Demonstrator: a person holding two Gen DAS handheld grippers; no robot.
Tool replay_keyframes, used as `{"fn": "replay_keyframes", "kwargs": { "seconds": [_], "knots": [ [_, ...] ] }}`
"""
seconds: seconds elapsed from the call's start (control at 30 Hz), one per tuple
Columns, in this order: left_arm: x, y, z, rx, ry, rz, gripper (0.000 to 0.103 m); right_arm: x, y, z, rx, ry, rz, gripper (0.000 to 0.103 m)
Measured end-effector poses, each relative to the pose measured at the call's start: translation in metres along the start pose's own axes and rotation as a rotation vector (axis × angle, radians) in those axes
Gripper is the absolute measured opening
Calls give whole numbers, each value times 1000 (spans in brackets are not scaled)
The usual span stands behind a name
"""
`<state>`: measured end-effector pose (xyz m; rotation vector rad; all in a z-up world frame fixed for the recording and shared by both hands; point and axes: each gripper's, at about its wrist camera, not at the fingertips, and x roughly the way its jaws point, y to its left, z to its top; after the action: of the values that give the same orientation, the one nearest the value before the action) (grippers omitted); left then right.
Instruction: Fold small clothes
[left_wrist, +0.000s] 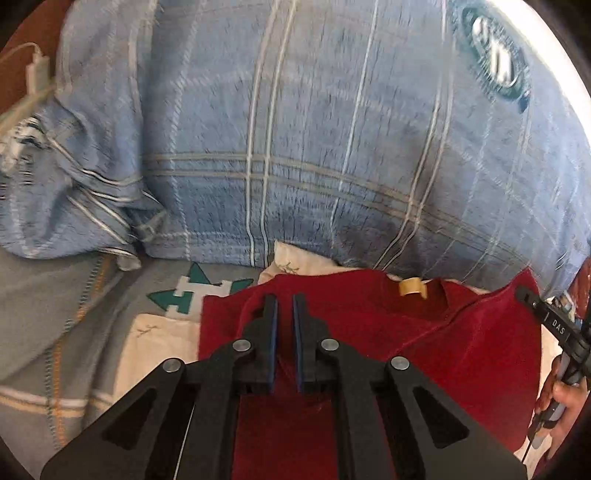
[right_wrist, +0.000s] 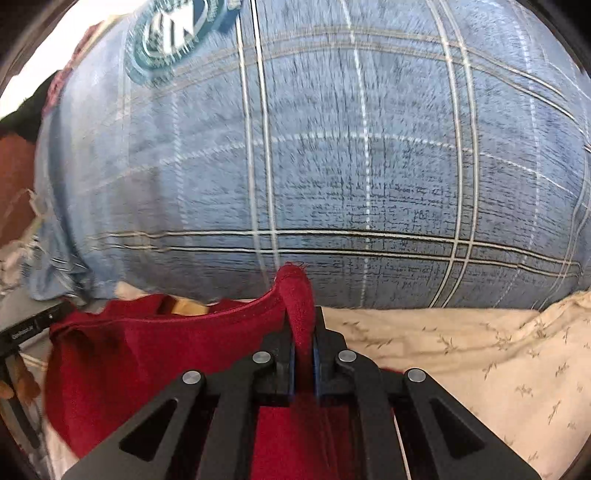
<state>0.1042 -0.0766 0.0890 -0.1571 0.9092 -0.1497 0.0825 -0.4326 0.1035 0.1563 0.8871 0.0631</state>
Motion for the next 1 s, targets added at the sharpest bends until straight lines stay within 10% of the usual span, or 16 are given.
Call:
{"fn": "replay_keyframes", "kwargs": {
  "seconds": [0.17,0.33,0.57,0.8,1.0],
  "knots": [
    [28,-2,2,30,53,-29,15,33,1,0,-25,30,-80,13],
    [14,4,2,18,48,-93,85,20,-12,1,48,17,-102,37],
    [-26,23,-12,18,10,-63,86,-41,7,-13,-7,15,60,42],
    [-33,40,-78,13,115,-41,86,2,18,-58,-125,168,-68,39],
    [-33,56,-109,-47,148,-46,86,-24,57,-34,-138,92,-9,43]
  ]
}}
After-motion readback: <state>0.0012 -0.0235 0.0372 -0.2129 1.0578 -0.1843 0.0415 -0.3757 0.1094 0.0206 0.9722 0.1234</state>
